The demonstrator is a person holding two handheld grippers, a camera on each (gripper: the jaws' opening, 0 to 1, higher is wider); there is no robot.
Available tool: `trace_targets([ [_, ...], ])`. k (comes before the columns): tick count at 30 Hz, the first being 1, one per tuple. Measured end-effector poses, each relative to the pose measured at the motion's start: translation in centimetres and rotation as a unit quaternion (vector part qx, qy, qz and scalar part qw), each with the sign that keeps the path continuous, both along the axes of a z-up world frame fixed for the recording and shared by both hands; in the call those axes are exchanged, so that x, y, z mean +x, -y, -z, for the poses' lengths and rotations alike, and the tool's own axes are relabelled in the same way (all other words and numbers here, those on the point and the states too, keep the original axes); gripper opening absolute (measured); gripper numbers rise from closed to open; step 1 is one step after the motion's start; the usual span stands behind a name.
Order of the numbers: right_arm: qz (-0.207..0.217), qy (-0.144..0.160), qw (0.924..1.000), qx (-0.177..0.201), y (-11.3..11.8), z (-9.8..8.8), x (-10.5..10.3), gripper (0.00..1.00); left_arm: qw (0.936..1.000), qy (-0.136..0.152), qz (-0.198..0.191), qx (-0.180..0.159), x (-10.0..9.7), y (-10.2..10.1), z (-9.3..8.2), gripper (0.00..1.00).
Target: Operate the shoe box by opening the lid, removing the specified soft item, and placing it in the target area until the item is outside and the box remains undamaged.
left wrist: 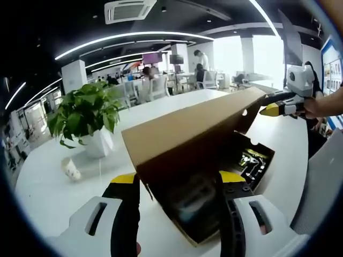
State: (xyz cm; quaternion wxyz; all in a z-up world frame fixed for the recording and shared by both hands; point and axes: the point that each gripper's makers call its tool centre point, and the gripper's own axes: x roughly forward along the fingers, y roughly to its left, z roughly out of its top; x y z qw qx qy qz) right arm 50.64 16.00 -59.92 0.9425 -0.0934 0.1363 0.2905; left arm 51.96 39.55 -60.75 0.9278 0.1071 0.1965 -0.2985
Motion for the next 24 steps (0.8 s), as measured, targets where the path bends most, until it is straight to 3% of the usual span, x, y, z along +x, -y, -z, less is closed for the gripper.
trace_targets([
  [24, 0.000, 0.006, 0.9999, -0.008, 0.2, -0.5, 1.2, 0.21, 1.0000, 0.007, -0.003, -0.006, 1.0, 0.1, -0.5, 0.56],
])
